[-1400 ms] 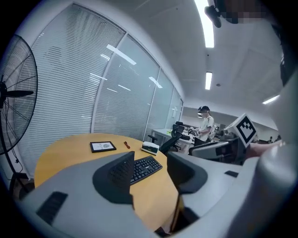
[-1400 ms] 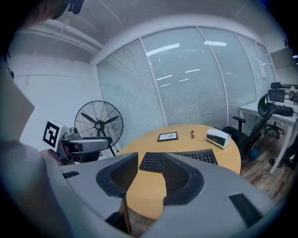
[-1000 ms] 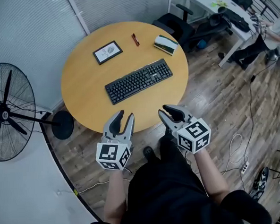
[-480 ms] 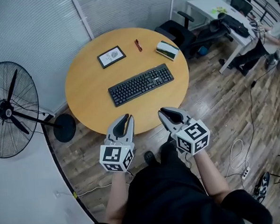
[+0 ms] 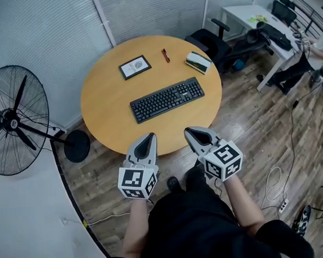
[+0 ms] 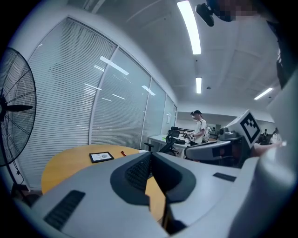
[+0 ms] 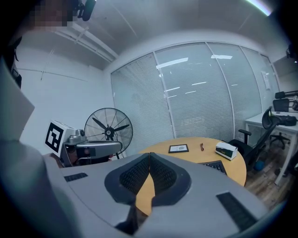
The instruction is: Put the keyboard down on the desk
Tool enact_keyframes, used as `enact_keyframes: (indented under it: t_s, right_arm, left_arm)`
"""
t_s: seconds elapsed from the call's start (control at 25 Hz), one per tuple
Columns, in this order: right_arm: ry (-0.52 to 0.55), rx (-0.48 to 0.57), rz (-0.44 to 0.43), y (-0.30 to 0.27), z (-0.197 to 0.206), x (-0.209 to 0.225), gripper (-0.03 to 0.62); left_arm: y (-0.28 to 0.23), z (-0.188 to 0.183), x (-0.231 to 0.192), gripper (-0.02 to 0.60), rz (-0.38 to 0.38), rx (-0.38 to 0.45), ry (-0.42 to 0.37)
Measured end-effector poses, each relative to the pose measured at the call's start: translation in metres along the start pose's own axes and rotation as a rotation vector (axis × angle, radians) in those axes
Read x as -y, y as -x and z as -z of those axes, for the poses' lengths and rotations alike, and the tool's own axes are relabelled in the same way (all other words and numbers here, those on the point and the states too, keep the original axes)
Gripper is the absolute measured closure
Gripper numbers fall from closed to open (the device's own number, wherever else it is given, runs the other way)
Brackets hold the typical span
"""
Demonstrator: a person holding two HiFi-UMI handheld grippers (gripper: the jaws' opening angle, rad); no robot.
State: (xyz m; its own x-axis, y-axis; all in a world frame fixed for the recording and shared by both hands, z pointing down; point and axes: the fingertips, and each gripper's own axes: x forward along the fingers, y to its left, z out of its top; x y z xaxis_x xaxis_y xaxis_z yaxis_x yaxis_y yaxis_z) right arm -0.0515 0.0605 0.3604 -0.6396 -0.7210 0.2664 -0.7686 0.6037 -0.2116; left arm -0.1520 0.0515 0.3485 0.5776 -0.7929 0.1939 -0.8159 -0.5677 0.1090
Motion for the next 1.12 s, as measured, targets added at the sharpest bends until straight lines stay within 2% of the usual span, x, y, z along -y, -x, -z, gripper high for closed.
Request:
enact_keyframes:
  t_s: [0.44,1.12]
  right_arm:
    - [0.026,-0.010,0.012,0.009,0.004,-0.004,0.585]
    - [0.028,-0.028,0.024,0.016,0.012,0.000,0.585]
  left_arm:
    - [-0.003,0.007,0.009,0.581,0.040,-0.017,0.000]
    - [-0.006,0.013,0.018,0.581,0.059,-0.037,0.006]
